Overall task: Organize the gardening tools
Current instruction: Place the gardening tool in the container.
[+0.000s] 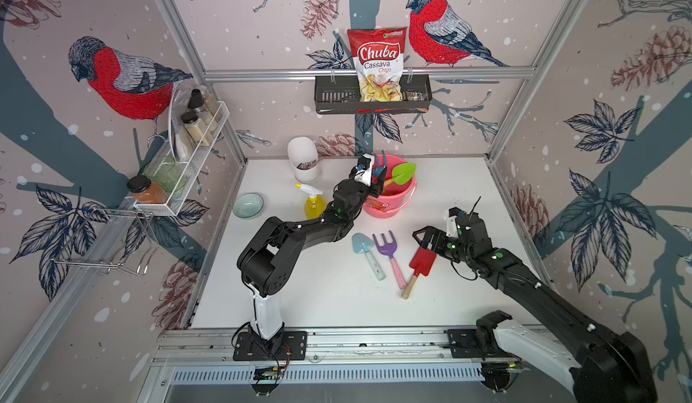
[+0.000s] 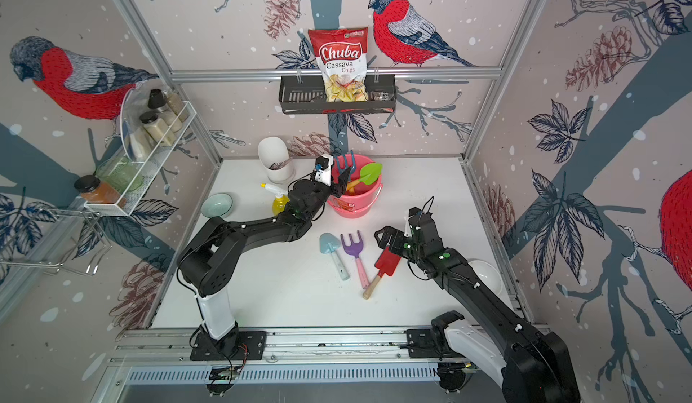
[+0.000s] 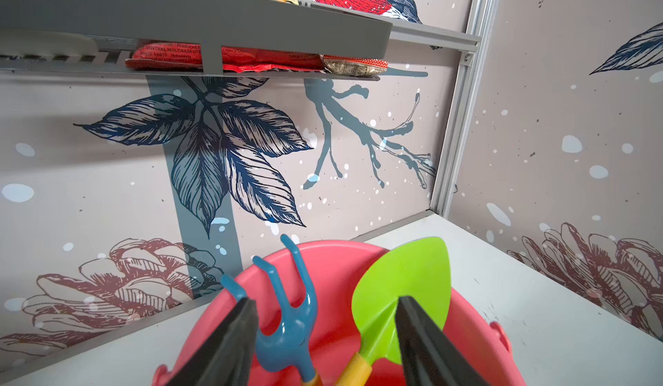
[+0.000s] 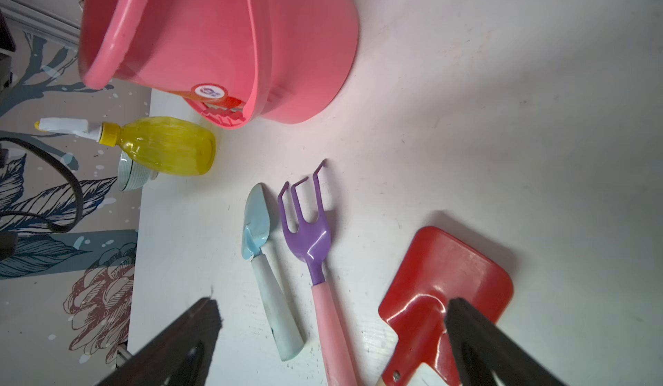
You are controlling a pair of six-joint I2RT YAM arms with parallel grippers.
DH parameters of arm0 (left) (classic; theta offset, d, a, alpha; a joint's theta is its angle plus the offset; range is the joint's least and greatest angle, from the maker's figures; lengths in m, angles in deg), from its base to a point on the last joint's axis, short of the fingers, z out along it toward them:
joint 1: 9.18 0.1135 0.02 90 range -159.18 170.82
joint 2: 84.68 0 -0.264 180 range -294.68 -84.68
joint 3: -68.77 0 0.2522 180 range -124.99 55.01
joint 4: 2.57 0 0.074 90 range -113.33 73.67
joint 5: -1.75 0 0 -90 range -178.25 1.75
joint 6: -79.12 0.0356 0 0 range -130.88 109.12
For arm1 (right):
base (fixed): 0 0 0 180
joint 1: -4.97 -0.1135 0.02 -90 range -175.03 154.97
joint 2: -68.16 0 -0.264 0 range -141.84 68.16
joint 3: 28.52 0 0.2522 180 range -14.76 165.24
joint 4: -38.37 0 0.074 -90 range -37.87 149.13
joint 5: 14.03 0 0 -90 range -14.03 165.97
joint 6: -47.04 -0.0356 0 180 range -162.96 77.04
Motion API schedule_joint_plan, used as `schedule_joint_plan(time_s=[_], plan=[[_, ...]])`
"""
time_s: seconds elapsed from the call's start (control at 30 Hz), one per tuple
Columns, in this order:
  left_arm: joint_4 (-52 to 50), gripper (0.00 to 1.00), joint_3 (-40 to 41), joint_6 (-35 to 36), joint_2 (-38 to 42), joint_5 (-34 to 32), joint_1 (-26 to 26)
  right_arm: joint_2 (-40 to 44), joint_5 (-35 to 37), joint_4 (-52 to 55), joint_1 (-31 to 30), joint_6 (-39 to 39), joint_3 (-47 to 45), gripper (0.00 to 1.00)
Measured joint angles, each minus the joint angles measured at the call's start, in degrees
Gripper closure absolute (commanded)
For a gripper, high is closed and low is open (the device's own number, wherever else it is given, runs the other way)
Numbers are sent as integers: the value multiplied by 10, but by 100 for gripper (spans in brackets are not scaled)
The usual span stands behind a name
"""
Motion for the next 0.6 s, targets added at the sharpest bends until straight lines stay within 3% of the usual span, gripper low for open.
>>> schedule_joint_plan(time_s=[0.3,0.5,0.6], plan=[[-24,4,39,-12,94,-17,-11,25,13,66,-80,-23,4,0],[-83,3,118,-28,200,-39,-42,39,47,105,-160,-87,-9,0],[-110,3,165,-42,256,-50,-56,45,59,118,-186,-120,-17,9]])
